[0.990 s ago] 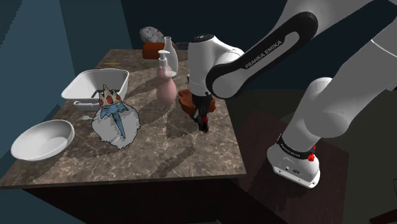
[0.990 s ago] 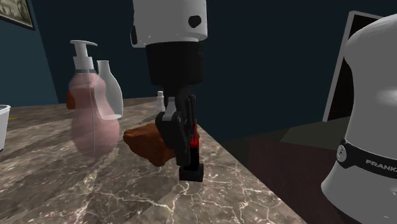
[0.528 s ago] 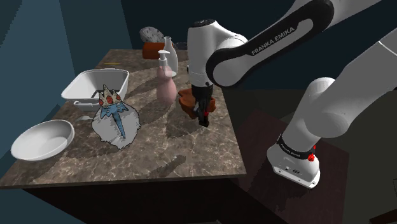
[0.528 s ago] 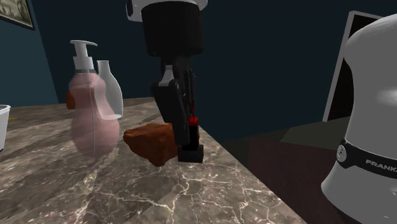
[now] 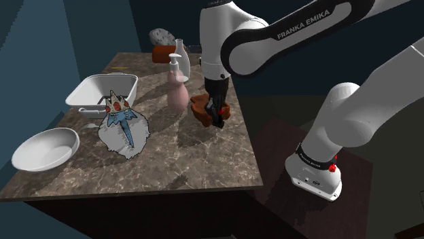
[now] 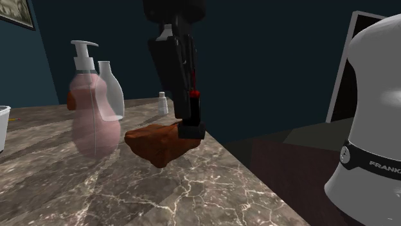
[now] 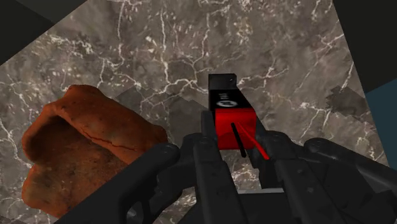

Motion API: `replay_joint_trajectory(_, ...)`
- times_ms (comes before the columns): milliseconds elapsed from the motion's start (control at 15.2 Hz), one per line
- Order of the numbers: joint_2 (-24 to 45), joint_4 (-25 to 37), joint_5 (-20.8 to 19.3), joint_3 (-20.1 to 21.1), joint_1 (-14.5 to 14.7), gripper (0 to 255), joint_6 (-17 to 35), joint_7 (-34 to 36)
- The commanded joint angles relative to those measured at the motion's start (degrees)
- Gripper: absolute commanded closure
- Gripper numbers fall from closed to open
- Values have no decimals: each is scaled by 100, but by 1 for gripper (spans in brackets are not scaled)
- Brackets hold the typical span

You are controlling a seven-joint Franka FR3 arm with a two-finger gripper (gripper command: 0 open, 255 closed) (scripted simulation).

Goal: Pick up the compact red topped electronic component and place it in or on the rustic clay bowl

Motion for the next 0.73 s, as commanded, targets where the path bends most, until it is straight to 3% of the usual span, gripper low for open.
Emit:
replay_joint_trajectory(0, -86, 83, 4, -21, 4, 255, -170, -8)
replay_joint_trajectory(396, -256, 362, -4, -76, 4, 255, -618, -22)
replay_joint_trajectory(660, 142, 678, -283, -407, -300, 255, -562, -468)
